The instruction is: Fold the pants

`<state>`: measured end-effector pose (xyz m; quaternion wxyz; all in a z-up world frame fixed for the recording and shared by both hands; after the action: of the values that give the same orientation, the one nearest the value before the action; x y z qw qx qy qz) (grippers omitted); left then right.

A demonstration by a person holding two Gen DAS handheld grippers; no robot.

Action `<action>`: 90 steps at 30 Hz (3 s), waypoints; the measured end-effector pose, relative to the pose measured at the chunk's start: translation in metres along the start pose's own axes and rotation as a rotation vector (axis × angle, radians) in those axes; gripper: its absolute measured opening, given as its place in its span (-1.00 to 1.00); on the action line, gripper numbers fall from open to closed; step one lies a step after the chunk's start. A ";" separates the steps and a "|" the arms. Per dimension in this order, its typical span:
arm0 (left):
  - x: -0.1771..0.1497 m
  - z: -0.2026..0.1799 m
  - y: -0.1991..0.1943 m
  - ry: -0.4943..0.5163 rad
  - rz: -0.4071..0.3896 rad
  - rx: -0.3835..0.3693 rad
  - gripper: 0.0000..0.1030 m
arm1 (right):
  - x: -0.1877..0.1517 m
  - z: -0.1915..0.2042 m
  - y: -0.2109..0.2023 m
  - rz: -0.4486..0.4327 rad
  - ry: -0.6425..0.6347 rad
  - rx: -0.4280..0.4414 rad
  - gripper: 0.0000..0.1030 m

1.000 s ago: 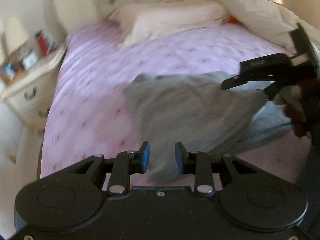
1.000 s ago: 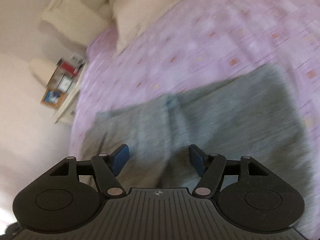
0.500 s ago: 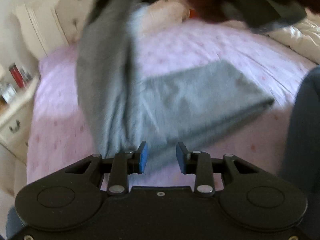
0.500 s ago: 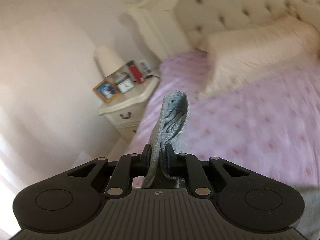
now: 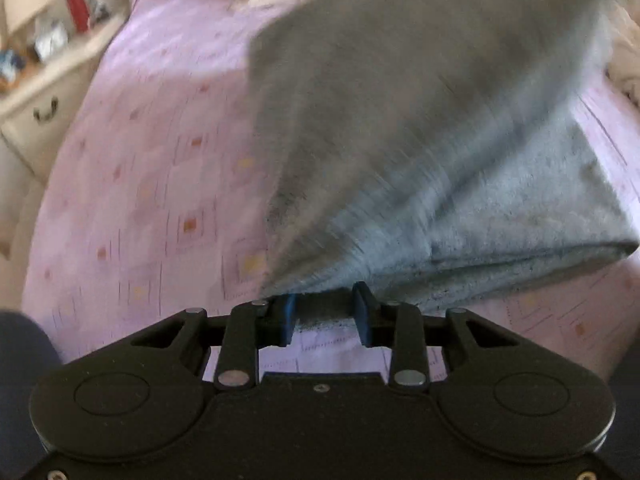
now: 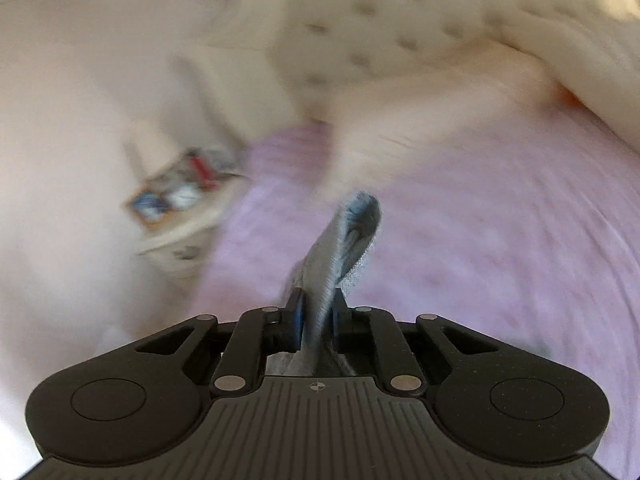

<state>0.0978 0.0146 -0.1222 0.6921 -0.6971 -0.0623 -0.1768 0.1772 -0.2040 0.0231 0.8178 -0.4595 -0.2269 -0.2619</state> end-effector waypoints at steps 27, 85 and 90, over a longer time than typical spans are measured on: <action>0.120 0.042 -0.021 0.025 -0.110 -0.009 -0.04 | -0.087 -0.107 0.039 0.214 0.234 -0.205 0.16; 0.059 0.042 -0.025 -0.014 0.002 -0.039 0.17 | -0.074 -0.118 0.036 0.264 0.187 -0.260 0.15; 0.051 0.047 -0.027 -0.011 -0.005 -0.026 0.17 | -0.073 -0.114 0.048 0.299 0.227 -0.194 -0.43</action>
<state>0.1439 0.0533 -0.0789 0.6820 -0.7070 -0.0654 -0.1754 0.1671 -0.2660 -0.1064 0.8197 -0.5323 -0.0361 -0.2084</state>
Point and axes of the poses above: each gripper's, at about its wrist camera, not at the fingertips, and y roughly the way its jaws point, z to its left, x to its top, the point moved 9 cm from there along y, roughly the way its jaws point, and after that the axes turned 9 degrees about z, right-handed, at the moved point
